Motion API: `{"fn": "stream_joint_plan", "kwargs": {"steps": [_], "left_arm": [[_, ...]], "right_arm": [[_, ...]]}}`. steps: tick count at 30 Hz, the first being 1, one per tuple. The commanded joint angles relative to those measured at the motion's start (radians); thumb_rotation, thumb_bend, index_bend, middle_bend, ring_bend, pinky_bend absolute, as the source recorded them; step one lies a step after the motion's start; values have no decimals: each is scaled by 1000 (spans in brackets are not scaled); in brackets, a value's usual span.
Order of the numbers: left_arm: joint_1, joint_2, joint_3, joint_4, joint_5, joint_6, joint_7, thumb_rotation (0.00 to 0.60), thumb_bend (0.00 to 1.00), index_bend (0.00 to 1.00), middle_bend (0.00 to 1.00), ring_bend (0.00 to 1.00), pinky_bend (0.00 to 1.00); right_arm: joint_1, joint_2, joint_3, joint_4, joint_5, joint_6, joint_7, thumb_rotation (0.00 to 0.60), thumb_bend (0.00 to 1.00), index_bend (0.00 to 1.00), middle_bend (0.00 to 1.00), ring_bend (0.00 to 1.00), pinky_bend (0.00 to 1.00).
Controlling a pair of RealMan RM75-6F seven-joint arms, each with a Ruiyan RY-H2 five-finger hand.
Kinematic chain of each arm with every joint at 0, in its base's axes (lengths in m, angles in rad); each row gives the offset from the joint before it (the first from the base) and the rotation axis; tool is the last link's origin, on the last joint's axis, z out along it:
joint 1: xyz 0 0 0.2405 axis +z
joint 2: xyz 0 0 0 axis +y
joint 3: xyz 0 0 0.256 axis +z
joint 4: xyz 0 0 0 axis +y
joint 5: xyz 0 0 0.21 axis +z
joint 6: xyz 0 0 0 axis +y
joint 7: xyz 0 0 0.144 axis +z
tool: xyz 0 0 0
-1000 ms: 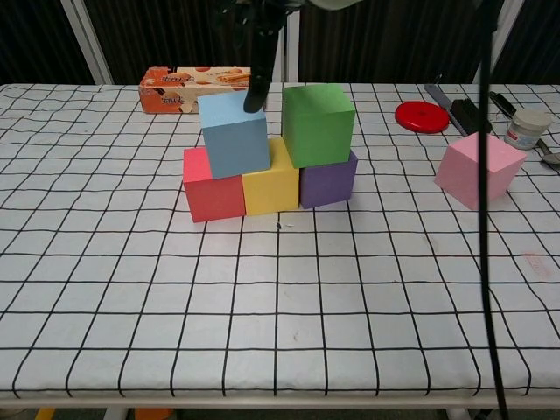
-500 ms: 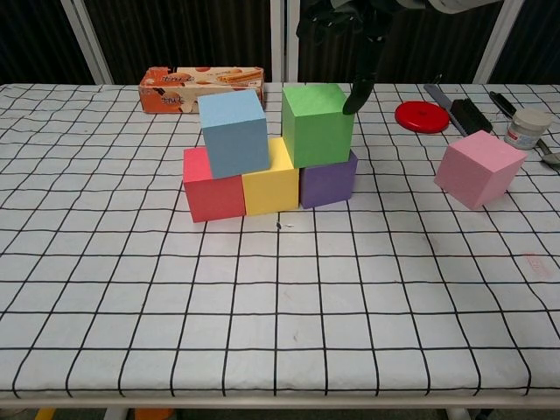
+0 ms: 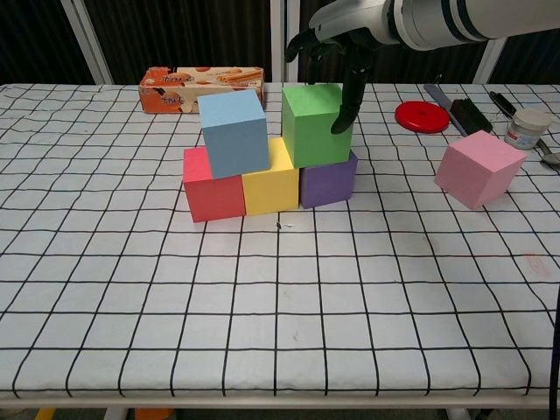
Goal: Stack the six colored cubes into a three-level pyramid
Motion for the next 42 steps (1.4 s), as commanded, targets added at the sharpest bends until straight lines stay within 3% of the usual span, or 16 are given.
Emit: {"fn": "stream_joint_plan", "kwargs": {"steps": [1,10,18,26,42], "left_arm": [[-1,1,1,1,2,0,-3,600,23,137,183,94,199],[-2,10,0,-12,6,11,-2,600,23,137,183,94,199],[-8,14,-3,-26,6,9,12,600,22,137,182,94,198],[-9,13,0,-31,6,4,21,600,23,137,182,94,198],[-8,10,1,-21,7,9,9,600,22,137,182,94,199]], "right_arm": [[0,-14,-7,9,-23,22,14,600,117,0,289,0,0],[-15,-16,-7,-9,-82,70,49,600,236,0,430,0,0],[-29,30,4,-47,-115,64,80,600,246,0,431,0,0],[-26,-4,-4,-7,-153,23,110,600,247,0,428,0,0],[15,-39,-19,24,-119,19,92,600,291,0,426,0,0]]}}
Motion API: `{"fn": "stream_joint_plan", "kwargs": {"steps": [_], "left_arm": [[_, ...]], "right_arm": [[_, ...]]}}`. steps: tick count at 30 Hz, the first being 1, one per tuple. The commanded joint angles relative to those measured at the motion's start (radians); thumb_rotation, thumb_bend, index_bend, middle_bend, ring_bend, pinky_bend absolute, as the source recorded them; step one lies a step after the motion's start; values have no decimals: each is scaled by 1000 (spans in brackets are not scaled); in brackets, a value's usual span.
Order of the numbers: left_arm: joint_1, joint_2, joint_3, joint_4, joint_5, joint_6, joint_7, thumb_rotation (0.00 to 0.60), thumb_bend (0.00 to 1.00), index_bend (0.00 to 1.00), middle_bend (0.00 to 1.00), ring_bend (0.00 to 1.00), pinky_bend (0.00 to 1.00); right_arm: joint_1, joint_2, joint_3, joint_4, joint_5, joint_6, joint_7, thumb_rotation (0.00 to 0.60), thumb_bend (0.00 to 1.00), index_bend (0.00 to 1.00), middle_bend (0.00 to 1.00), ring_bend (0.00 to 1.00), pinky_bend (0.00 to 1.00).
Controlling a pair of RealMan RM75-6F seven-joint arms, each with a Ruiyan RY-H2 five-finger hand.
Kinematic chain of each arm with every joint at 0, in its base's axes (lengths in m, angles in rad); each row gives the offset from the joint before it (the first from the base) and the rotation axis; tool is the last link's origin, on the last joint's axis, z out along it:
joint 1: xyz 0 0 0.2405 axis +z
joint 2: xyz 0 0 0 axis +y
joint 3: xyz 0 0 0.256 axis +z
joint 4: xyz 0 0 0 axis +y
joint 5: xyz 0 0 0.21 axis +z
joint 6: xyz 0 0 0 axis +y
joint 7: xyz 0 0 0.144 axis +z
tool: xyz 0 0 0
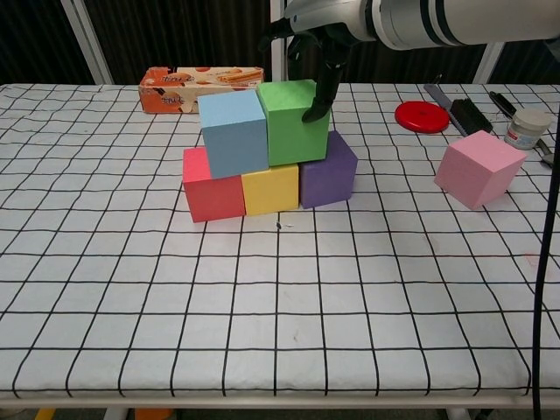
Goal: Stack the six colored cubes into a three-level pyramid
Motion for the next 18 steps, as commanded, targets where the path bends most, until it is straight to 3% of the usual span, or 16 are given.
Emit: {"fn": "stream_joint_plan", "kwargs": {"steps": [1,18], "left_arm": [[0,0,0,1,0,0,-1,600,22,137,182,94,199],[2,-1,2,6,-1,1,-7,600,22,137,182,94,199]], "right_arm": [[4,-3,-4,2,5,3,-5,600,294,0,426,0,0],[27,-23,-9,24,39,4,-16,600,309,0,425,0,0]]}}
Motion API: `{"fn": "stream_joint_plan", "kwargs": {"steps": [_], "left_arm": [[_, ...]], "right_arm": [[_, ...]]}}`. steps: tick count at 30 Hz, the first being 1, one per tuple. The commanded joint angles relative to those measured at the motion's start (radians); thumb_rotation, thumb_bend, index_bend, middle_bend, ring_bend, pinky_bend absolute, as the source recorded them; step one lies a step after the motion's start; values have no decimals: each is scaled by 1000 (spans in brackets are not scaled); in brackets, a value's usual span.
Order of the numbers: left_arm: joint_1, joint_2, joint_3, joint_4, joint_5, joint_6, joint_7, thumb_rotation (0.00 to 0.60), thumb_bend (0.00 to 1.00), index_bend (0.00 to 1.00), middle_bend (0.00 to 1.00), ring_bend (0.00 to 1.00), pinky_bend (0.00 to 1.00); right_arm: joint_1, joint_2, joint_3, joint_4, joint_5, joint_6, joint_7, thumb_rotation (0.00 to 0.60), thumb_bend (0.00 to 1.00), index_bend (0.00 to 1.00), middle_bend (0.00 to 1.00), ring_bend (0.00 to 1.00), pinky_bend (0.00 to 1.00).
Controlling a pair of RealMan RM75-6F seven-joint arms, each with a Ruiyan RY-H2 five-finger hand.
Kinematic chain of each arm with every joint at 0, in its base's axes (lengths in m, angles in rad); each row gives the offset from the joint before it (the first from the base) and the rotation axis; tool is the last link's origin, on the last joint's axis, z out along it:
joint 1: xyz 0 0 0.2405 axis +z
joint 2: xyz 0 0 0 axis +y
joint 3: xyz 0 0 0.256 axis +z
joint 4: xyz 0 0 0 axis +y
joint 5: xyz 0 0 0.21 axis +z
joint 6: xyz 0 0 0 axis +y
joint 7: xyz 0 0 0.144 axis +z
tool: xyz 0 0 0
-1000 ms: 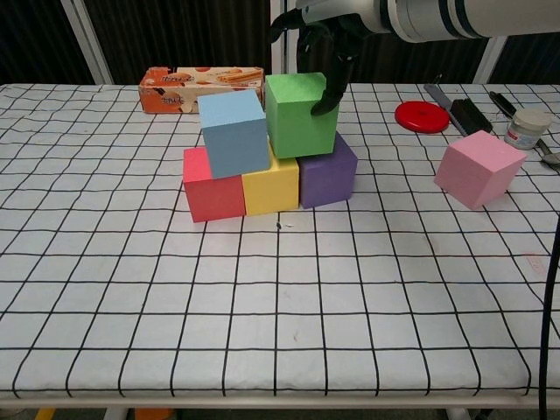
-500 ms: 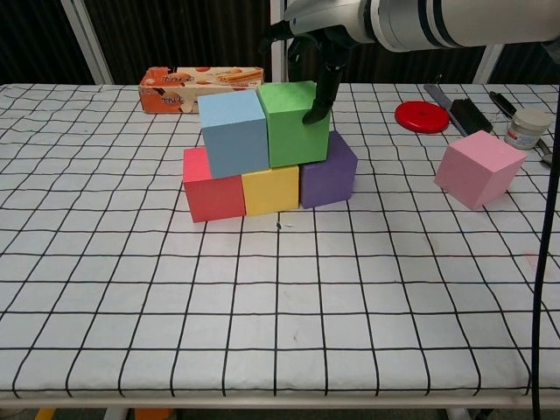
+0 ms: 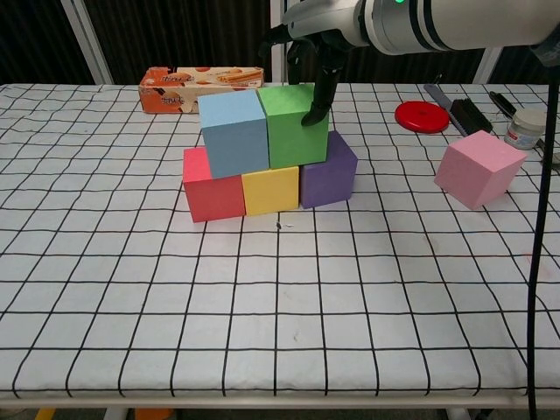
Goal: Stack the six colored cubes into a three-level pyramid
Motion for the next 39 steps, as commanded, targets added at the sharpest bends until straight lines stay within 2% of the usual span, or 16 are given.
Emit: {"fn": "stream_joint_plan", "kwargs": {"steps": [1,16,21,28,34,39], "left_arm": [[0,-1,0,1,0,0,-1,600,22,137,182,94,199],[3,-2,1,8,0,3,-7,600,22,137,182,94,199],[3,-3,1,8,0,3,-7,600,22,137,182,93,199],[2,-5,2,13,-2,-2,-9,600,22,137,182,94,199],[3,-4,1,12,-1,1,-10,600,22,137,182,94,199],[-1,-10,-5,11,-8,-4,6,600,23,137,182,94,199]], "right_arm": [[3,-4,-1,3,3,-1,-2,600,308,0,425,0,0],[12,-7,-9,-4,18,3,-12,600,286,0,402,0,0],[11,-8,-7,-1,26,4,-6,600,228,0,317,0,0],[9,-1,-5,5,35,-18,7,600,159,0,109,0,0],[-3,23,5,-18,7,-33,39,600,121,0,53,0,0],[-35,100,1,-89,-23,-33,70,600,101,0,25,0,0]]}}
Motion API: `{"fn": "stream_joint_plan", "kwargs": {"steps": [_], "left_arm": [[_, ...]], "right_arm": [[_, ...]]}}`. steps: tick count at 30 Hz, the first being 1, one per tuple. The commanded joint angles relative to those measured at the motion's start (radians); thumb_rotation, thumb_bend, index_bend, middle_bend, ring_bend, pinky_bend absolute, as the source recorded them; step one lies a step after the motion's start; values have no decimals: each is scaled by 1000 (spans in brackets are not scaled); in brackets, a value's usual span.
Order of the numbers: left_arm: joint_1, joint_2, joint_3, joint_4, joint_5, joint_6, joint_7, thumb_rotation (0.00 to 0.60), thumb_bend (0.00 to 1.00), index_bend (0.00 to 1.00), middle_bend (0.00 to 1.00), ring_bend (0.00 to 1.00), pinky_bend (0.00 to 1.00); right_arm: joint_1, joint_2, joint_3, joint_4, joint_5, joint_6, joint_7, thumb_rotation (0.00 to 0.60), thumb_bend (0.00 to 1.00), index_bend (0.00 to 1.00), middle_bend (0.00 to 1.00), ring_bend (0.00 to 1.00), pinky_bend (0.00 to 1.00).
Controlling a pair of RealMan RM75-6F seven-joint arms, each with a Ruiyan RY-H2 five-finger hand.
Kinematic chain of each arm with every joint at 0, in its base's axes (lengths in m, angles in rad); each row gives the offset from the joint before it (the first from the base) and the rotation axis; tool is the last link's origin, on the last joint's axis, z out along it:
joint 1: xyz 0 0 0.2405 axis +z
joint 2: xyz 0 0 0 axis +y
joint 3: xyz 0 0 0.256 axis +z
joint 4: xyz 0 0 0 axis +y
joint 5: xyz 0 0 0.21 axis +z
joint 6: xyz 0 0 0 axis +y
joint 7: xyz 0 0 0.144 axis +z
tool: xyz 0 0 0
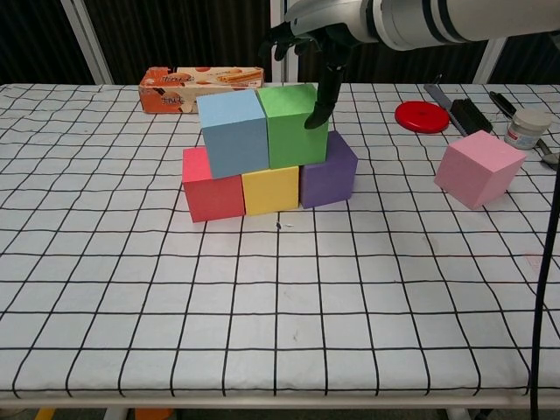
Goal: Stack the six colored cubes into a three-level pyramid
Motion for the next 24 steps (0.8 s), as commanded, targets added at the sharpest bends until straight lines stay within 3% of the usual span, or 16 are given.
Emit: {"fn": "stream_joint_plan", "kwargs": {"steps": [1,6,12,17,24], "left_arm": [[-4,-8,-6,1,-8,-8,14,600,22,137,182,94,200],[-17,-32,-16,2,-25,-39,38,600,22,135,182,94,201],[-15,-41,-31,-7,-40,-30,73,600,22,132,182,94,203],[-11,-26,-38,-26,-47,-21,88,600,22,132,182,94,203],[-6,-16,-45,-42,-46,-1,94,600,22,132,182,94,203]], "right_arm": [[-29,57,-7,-47,-22,4,26,600,101,0,22,0,0],[-72,87,-55,-12,-13,11,45,600,101,0,15,0,0],[-118,15,-96,167,-16,-52,91,600,101,0,6,0,0],[-147,-94,-85,352,-73,-118,157,600,106,0,2,0,0],[-166,-206,-54,517,-171,-184,232,600,110,0,2,0,0]]}}
